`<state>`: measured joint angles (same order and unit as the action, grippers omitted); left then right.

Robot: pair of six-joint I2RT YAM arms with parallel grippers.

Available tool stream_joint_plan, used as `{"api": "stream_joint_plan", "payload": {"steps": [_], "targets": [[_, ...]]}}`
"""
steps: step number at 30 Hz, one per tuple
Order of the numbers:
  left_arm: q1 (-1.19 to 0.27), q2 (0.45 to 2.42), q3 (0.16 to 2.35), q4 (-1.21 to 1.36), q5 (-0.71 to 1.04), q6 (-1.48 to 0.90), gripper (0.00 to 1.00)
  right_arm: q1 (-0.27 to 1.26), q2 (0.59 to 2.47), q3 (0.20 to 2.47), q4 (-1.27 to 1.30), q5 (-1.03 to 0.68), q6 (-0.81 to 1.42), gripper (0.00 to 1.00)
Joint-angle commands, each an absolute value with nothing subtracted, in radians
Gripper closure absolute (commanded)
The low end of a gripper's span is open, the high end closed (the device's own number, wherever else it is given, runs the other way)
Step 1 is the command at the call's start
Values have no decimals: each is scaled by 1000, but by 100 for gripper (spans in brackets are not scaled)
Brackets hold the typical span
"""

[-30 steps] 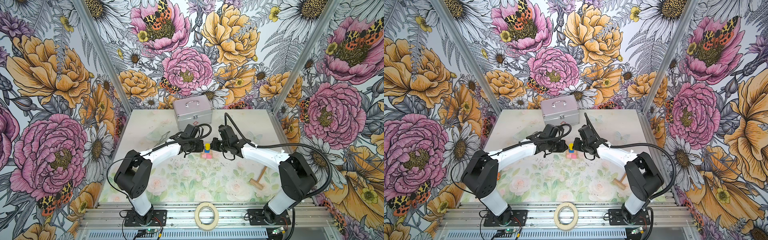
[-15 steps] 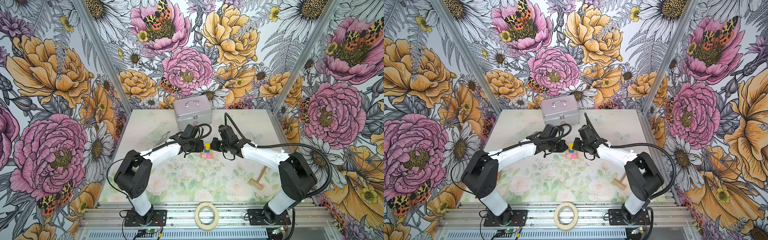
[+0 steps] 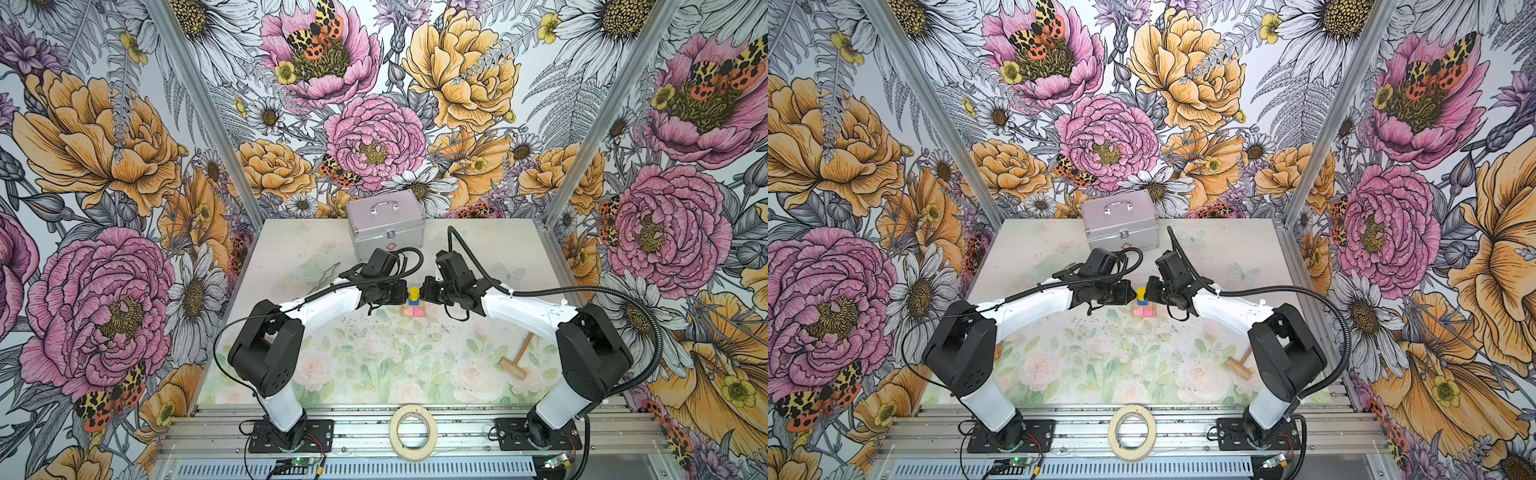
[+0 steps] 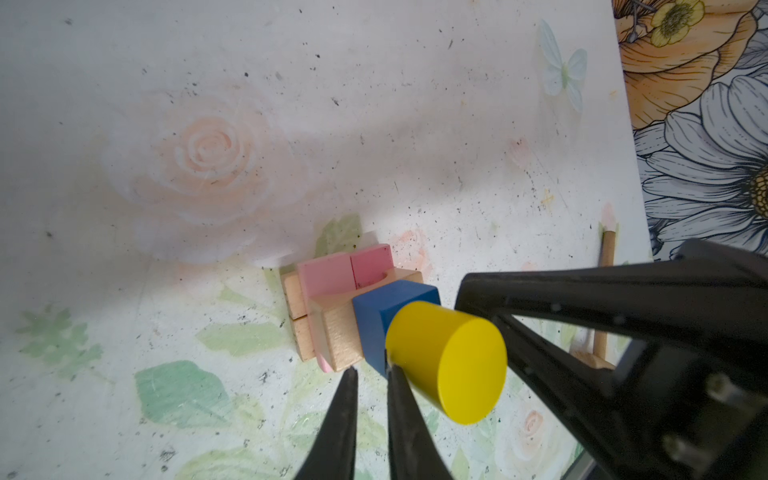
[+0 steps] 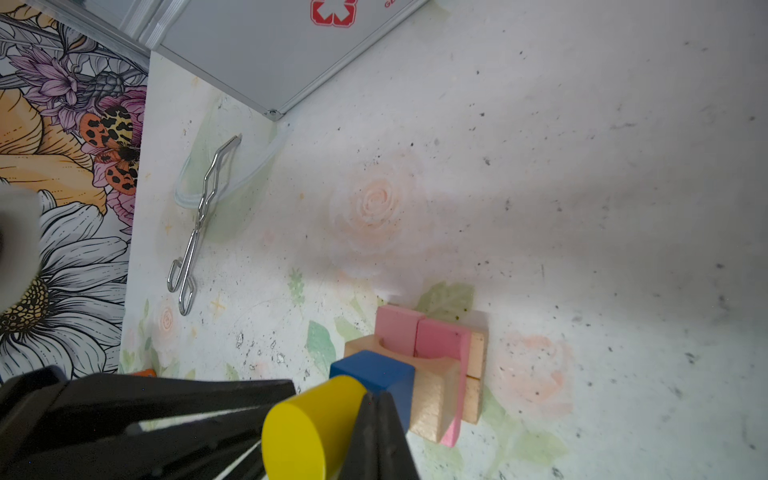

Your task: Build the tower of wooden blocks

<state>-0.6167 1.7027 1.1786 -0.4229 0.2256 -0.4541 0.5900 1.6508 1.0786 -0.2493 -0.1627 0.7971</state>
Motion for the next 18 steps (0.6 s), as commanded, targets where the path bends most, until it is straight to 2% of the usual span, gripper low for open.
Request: {"api": "stream_joint_plan", "payload": {"steps": [1, 18], "targets": [[-609, 1686, 1186, -427, 213, -440, 83, 596, 1653, 1098, -233, -155, 808, 100], [-614, 1689, 1194, -427, 218, -442, 83, 576, 1617, 1069, -233, -141, 808, 100]]}}
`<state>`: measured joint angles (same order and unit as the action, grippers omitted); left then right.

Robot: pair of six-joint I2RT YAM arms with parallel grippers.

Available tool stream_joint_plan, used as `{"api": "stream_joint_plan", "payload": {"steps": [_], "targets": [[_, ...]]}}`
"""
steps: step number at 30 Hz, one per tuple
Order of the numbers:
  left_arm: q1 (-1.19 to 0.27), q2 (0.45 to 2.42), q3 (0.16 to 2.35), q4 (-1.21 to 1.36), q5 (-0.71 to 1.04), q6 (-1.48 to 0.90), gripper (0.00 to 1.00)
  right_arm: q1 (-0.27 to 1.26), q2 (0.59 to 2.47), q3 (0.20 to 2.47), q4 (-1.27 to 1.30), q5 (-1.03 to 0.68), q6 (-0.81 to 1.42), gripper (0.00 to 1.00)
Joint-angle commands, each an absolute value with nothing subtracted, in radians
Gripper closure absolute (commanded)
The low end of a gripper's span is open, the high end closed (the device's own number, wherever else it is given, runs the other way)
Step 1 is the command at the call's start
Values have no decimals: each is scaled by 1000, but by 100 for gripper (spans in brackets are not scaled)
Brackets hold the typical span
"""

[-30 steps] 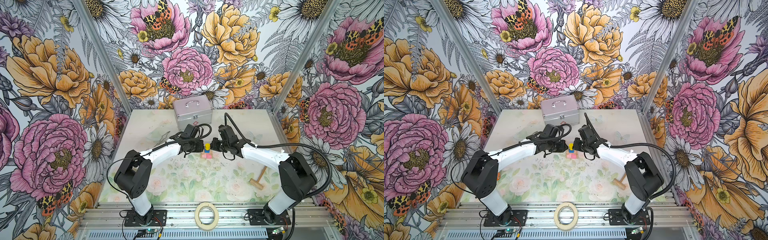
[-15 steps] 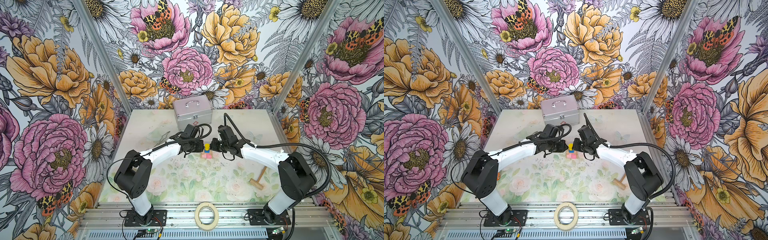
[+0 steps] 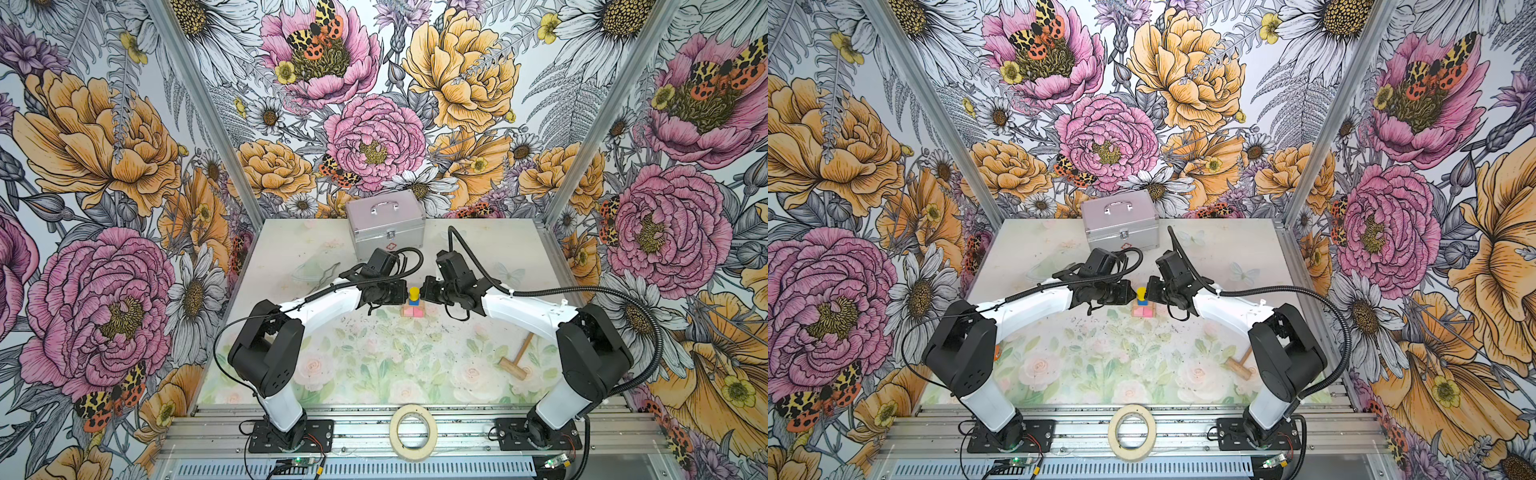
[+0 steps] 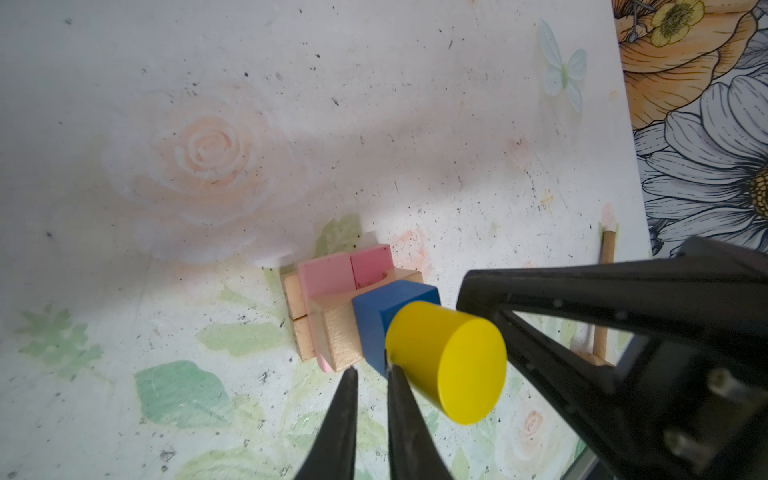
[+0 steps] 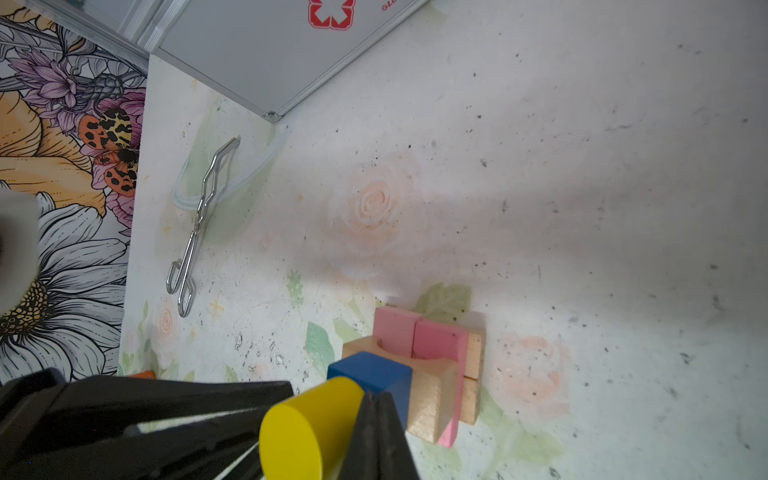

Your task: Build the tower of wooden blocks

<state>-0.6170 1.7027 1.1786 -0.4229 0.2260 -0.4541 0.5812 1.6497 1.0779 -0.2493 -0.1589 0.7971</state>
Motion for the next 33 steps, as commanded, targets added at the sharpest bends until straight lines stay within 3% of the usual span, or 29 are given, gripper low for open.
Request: {"api": "stream_joint_plan", "payload": {"steps": [1, 33], "targets": [[-615, 1689, 1194, -427, 217, -442, 83, 574, 1616, 1070, -234, -140, 807, 100], [-614, 1691, 1201, -441, 207, -442, 80, 566, 1597, 1048, -233, -132, 809, 100]]}}
